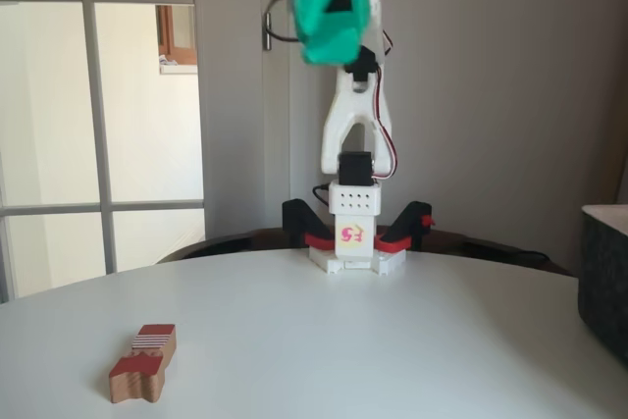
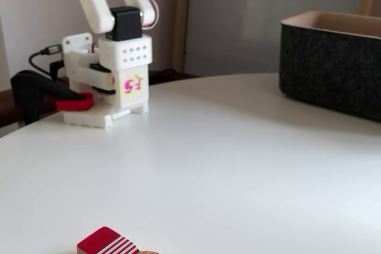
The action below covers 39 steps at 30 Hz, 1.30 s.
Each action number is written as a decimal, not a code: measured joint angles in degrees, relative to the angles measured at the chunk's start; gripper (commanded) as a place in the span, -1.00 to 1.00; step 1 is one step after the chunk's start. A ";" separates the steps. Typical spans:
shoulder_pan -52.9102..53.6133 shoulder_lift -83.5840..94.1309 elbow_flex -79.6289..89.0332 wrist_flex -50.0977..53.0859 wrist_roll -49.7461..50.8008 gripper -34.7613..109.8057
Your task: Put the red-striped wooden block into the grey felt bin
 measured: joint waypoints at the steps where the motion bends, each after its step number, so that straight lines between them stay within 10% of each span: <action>1: -0.97 -2.46 -1.14 0.00 -2.72 -0.43; 15: 0.18 -29.09 -13.18 20.74 -37.79 -0.34; 39: 23.82 -39.90 -19.42 43.59 -25.84 -0.15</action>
